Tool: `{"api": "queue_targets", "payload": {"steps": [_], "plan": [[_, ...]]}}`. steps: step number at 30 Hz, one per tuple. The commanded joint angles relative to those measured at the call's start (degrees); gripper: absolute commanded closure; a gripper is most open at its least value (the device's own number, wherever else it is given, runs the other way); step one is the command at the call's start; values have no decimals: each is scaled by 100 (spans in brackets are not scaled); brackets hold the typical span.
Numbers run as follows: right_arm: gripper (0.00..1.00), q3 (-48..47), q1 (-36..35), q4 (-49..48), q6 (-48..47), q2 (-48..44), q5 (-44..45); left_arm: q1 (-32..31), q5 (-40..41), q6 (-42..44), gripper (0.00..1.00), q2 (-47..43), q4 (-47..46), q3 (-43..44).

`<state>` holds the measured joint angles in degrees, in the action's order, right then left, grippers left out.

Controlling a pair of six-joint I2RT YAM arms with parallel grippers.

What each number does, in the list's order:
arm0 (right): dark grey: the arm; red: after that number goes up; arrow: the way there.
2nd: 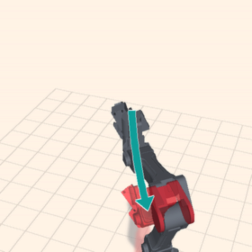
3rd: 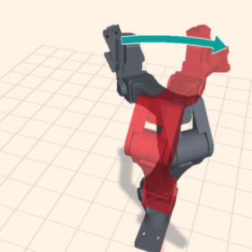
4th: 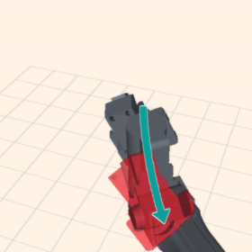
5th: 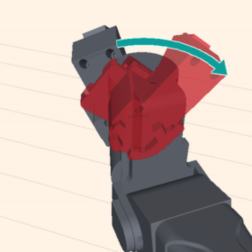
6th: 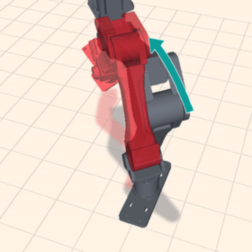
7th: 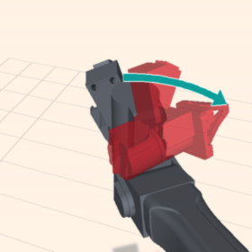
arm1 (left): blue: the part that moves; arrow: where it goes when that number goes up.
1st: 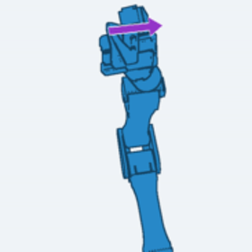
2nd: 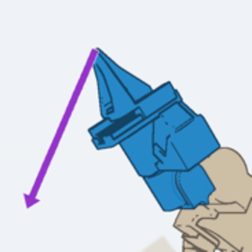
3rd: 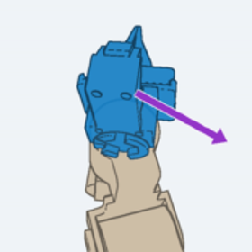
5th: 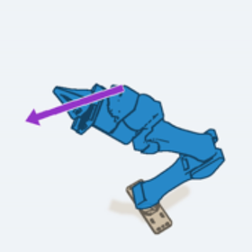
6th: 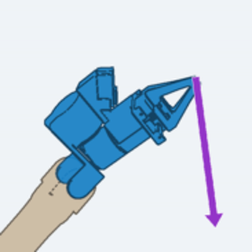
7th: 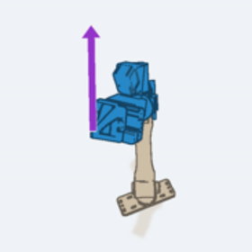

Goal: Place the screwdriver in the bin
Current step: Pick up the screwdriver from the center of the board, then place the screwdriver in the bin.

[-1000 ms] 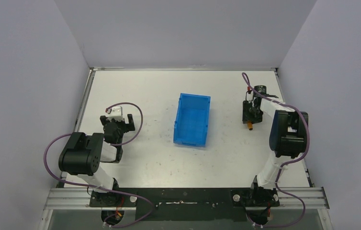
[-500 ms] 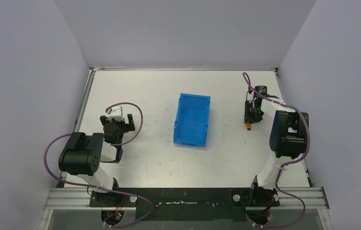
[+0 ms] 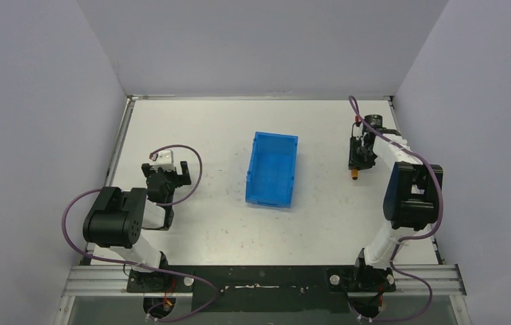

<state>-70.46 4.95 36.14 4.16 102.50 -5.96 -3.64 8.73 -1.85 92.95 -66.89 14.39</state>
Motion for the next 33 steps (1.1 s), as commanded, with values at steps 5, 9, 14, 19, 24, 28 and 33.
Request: {"api": "queue_targets", "payload": {"steps": [5,9,14,19,24,28,33], "plan": [[88,-719,-6,501,206,-756,156,12,-12,7,3,-74,-251,20],[88,-941,-81,610,248,-1008,95,12,-12,3,3,-72,-239,20],[88,-1303,-268,676,366,-1262,4,12,-12,2,3,-71,-252,20],[88,-1634,-635,575,523,-1496,-186,12,-12,8,3,-75,-245,20],[89,-1949,-1090,302,751,-1704,-509,13,-12,7,3,-74,-241,20],[89,-2208,-1412,53,945,-1781,-713,12,-12,1,3,-70,-242,20],[88,-2391,-1892,-333,963,-1795,-967,12,-12,8,3,-68,-246,21]]}}
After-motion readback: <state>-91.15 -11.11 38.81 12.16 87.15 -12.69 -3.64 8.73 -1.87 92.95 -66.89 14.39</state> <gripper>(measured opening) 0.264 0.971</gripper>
